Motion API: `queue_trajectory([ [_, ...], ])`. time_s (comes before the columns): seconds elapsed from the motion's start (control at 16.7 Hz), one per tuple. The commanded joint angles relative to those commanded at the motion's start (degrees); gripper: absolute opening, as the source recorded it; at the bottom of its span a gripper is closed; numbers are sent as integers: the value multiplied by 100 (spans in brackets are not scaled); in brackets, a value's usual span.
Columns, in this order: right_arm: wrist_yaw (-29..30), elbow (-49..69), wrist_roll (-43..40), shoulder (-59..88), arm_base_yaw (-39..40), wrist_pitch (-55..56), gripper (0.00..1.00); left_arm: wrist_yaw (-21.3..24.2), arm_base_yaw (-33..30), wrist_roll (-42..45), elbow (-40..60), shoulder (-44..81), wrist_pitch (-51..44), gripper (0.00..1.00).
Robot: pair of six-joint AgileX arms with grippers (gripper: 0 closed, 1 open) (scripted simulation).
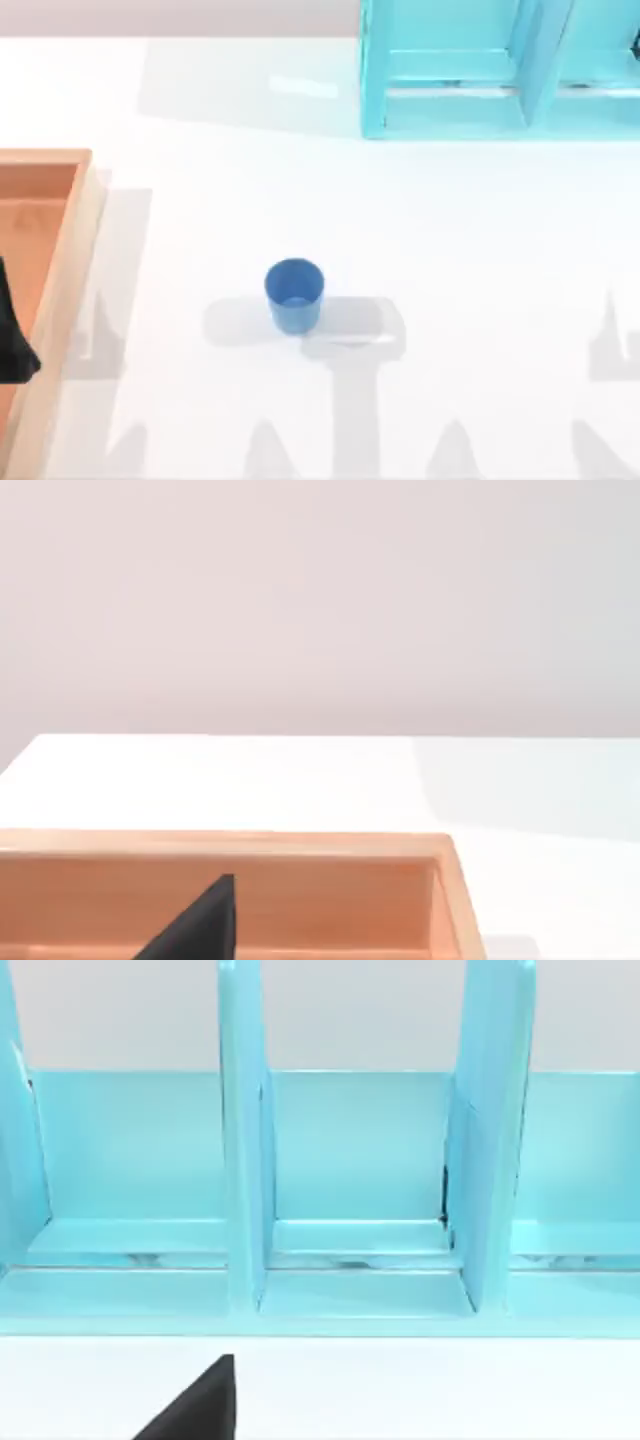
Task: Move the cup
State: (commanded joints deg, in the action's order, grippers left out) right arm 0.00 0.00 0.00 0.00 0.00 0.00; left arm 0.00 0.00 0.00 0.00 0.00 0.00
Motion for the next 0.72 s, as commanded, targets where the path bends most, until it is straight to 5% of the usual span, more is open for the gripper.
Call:
queue_trajectory([
  [0.36, 275, 486, 151, 335, 128, -170, 100, 0, 0, 0, 0, 0, 0, 100],
  [0.72, 907, 2930, 796, 2059, 1010, -1326, 100, 0, 0, 0, 0, 0, 0, 100],
])
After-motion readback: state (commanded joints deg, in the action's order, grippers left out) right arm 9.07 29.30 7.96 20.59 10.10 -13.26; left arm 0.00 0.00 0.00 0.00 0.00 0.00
